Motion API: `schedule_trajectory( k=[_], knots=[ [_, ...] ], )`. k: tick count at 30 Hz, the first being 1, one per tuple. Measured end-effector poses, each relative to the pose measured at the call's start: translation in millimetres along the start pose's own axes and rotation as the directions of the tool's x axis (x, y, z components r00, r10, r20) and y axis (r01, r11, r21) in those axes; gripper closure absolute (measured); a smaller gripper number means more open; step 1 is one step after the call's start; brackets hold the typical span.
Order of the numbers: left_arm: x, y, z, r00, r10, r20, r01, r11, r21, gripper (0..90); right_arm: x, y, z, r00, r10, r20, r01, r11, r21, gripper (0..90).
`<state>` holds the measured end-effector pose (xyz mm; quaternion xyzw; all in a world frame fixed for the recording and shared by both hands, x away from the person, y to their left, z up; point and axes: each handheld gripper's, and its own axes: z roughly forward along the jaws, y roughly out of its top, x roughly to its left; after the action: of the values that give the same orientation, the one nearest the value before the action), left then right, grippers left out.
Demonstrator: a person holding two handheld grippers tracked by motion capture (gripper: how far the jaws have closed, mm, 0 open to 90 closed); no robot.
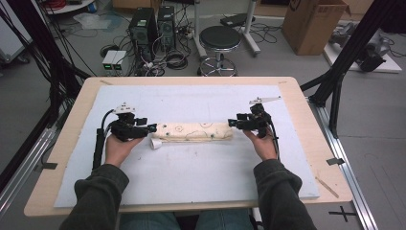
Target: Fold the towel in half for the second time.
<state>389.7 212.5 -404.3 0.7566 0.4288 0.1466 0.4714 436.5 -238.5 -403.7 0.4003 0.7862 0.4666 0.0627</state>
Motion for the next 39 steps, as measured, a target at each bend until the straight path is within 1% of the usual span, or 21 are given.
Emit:
schedule_trajectory(
  k=[6,7,10,12,14,16,19,23,24,27,30,32,36,39],
  knots=[
    [-2.4,0.7,-3.7,1.0,0.003,0.008,-0.003,0.9999,-0.011,40.5,2.2,0.0,-4.2,1.0,0.01,0.0,-0.01,1.0,-0.001,30.4],
    [-2.6,0.9,-4.8,0.9999,0.01,0.01,-0.01,0.9999,-0.008,39.9,2.7,0.1,-5.3,1.0,0.008,0.0,-0.008,1.0,-0.006,29.3],
    [-4.7,0.7,-7.3,0.9998,0.013,0.014,-0.013,0.9998,-0.015,37.7,4.6,0.6,-9.0,1.0,0.002,0.001,-0.002,1.0,-0.019,25.7],
    [-5.9,0.0,-9.2,0.9998,0.013,0.014,-0.013,0.9996,-0.024,36.7,6.0,0.8,-11.1,1.0,-0.001,0.009,0.001,1.0,-0.021,22.7],
    [-6.1,-0.5,-11.4,0.9997,0.02,0.014,-0.02,0.9995,-0.026,35.6,7.4,0.8,-13.0,1.0,-0.001,0.008,0.001,1.0,-0.022,21.1],
    [-6.8,-0.9,-13.0,0.9998,0.018,0.009,-0.018,0.9995,-0.028,33.1,9.3,1.1,-14.7,0.9999,-0.006,0.012,0.006,1.0,-0.024,19.2],
    [-7.8,-1.3,-16.6,0.9994,0.031,0.013,-0.03,0.999,-0.032,31.5,11.0,1.4,-17.2,0.9999,-0.008,0.013,0.008,1.0,-0.03,16.4],
    [-9.0,-1.3,-20.6,0.9992,0.038,0.012,-0.038,0.9988,-0.033,29.0,12.0,1.0,-19.4,0.9998,-0.012,0.017,0.013,0.999,-0.029,12.2],
    [-9.1,-1.4,-21.2,0.9991,0.04,0.011,-0.04,0.9986,-0.036,28.7,12.5,0.8,-20.2,0.9998,-0.007,0.02,0.007,1.0,-0.026,12.1],
    [-9.6,-1.5,-23.3,0.9993,0.036,0.009,-0.036,0.9986,-0.038,27.6,13.1,0.8,-21.6,0.9995,-0.02,0.023,0.021,0.999,-0.028,12.1],
    [-9.3,-2.0,-25.5,0.9991,0.043,0.006,-0.042,0.9984,-0.038,27.5,15.0,0.6,-23.4,0.9995,-0.025,0.021,0.025,0.999,-0.026,12.0],
    [-9.6,-2.4,-26.9,0.9993,0.037,0.007,-0.036,0.9984,-0.043,27.5,16.0,0.5,-24.5,0.9993,-0.032,0.02,0.032,0.999,-0.025,12.0],
    [-9.4,-2.7,-29.4,0.999,0.043,0.006,-0.043,0.9982,-0.042,27.4,17.9,0.2,-26.6,0.999,-0.038,0.022,0.039,0.999,-0.029,12.0],
    [-9.3,-3.6,-30.4,0.9992,0.041,0.004,-0.04,0.9982,-0.045,27.4,18.5,-0.8,-27.3,0.9989,-0.042,0.022,0.043,0.999,-0.031,12.0]
  ],
)
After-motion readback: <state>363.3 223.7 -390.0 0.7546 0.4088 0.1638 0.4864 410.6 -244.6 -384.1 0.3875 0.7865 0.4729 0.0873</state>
